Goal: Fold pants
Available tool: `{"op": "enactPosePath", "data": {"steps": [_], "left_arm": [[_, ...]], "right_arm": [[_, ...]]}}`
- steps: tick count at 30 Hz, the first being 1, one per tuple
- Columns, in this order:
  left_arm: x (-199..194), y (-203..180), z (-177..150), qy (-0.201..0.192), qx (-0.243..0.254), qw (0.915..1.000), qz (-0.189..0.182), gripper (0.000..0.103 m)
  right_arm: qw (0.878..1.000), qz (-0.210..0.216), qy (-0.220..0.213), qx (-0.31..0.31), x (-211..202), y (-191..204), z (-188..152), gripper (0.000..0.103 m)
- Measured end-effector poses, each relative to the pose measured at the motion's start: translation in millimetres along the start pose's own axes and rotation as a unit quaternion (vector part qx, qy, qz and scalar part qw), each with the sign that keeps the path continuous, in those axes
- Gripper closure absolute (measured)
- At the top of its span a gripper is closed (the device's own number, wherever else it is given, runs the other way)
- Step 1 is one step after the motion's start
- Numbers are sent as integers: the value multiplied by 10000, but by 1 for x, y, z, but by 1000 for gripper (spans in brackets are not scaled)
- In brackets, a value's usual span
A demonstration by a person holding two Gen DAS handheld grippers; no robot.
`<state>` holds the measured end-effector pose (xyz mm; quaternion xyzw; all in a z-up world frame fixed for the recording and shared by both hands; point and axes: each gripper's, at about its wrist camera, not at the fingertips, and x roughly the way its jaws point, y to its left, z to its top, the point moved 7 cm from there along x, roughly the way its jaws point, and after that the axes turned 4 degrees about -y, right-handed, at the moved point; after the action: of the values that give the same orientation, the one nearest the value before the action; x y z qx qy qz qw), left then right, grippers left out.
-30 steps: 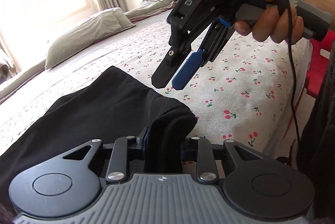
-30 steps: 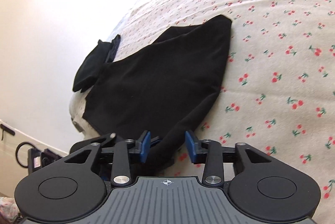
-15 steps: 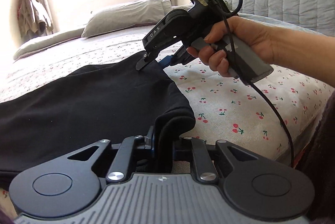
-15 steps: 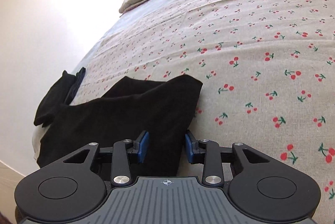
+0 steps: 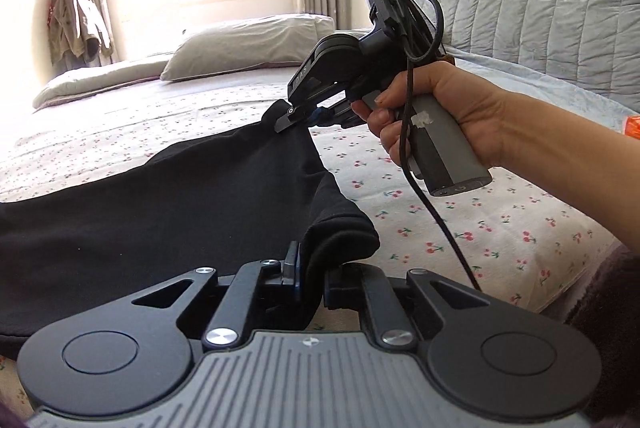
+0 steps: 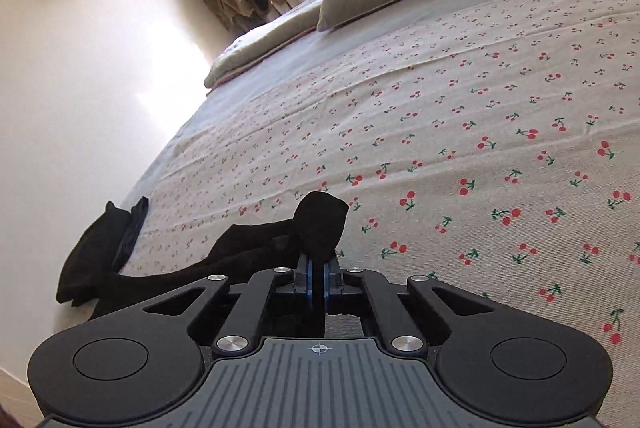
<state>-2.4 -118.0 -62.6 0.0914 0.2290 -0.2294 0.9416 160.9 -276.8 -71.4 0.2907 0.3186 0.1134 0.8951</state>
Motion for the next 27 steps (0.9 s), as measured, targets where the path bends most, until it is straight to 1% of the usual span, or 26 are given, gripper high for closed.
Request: {"op": "enactPosePath", "data": {"steps": [4,8,11,14,17,20,23,27], "left_arm": [[5,-36,3,-25,31,9986,-520,94],[8,-68,5,-55,-5,9940,-1097,94],[9,-77,6,-58,-128,9901,-1398,94],[8,-70,5,-5,-366,9872,-1555,94],[1,-53,7,-56,-645,9846,-1623,94],[-11,-33,11,-246,-829,9833,-1603,94],[-22,-7,15,-390,-1014,9831,-1475,94],[-33,34,10,-322,-1298,9835,-1220,94]], "right_arm": [[9994,-254,-68,238,-33,-36,4,100],[9973,-517,-196,484,-70,-68,6,100],[9952,-691,-188,668,-86,-85,3,100],[9933,-746,-95,882,-91,-90,3,100],[9938,-710,-115,852,-88,-74,10,100],[9956,-453,-216,791,-84,-51,20,100],[9968,-211,-260,719,-70,-23,26,100],[9987,40,-154,481,-38,19,24,99]]}}
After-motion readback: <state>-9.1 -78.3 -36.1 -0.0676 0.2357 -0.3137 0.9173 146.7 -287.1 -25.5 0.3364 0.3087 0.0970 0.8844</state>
